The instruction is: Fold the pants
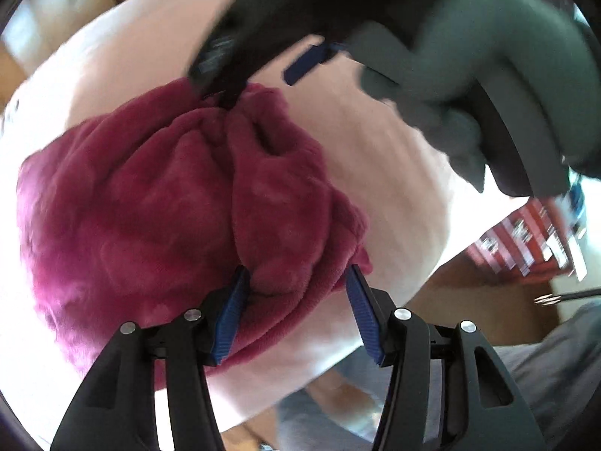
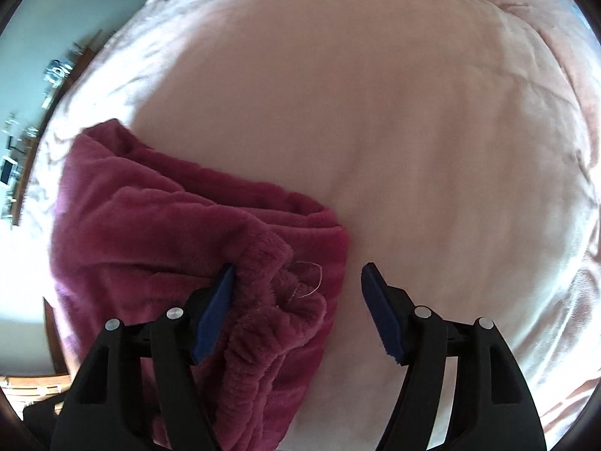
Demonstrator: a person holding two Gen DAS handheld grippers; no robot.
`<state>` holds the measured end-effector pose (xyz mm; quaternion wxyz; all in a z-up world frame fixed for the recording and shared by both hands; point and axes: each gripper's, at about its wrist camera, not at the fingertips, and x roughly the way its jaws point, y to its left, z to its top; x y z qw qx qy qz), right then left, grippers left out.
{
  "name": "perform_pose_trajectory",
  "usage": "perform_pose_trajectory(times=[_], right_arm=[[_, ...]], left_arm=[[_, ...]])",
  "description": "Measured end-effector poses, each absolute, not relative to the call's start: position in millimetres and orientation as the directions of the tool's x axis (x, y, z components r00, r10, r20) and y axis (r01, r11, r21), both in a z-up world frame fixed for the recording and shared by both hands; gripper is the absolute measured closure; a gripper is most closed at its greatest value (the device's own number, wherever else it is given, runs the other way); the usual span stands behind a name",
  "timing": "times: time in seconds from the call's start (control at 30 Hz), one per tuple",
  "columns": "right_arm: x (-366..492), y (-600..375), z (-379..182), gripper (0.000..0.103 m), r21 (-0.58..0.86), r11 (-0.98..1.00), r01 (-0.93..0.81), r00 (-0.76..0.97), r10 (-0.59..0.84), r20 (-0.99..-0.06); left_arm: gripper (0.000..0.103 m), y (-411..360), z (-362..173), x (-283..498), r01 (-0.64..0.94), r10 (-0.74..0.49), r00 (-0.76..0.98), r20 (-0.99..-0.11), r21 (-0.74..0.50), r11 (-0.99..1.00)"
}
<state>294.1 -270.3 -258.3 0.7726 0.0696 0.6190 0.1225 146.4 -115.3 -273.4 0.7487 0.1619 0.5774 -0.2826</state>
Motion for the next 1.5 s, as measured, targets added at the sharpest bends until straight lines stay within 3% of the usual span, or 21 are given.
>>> perform_pose_trajectory(times=[0.1,0.33,0.57,0.93,1.3,1.5], right_arm=[[279.6,-288.2,-238.4,0.034,0.344,0.935,-0.091,0.217,0.356,-0.909],[236.3,-286.6,-213.0,0.032,0.423,0.903,-0.071,0.198,0.429,-0.881],[195.2,-275.7,-234.9,0.032,0.292,0.956,-0.032,0.137,0.294,-0.946],[167.7,-277.7,-253.2,0.029,0.177,0.965,0.192,0.152,0.149,-0.977],[143.9,-272.0,-257.6,0.029,0.154,0.930,0.333,0.164,0.104,-0.981],[139.3,-271.9,-239.6,0.028,0.177,0.918,0.354,0.190,0.115,-0.975]], left_arm=[[0.049,-90.7,-255.5,153.1,0.549,-0.270,0.174,-0.947,-0.135,0.825],[0.049,-39.6,-224.8,177.2,0.430,-0.254,0.248,-0.935,-0.129,0.893],[0.045,0.0,-215.4,223.3,0.360,-0.261,0.268,-0.927,-0.155,0.920],[0.045,9.2,-245.5,338.5,0.429,-0.228,0.234,-0.945,-0.110,0.897],[0.043,-13.5,-300.3,380.6,0.527,-0.154,0.202,-0.967,-0.025,0.849],[0.044,-11.2,-298.9,389.9,0.520,-0.194,0.179,-0.965,-0.075,0.851]])
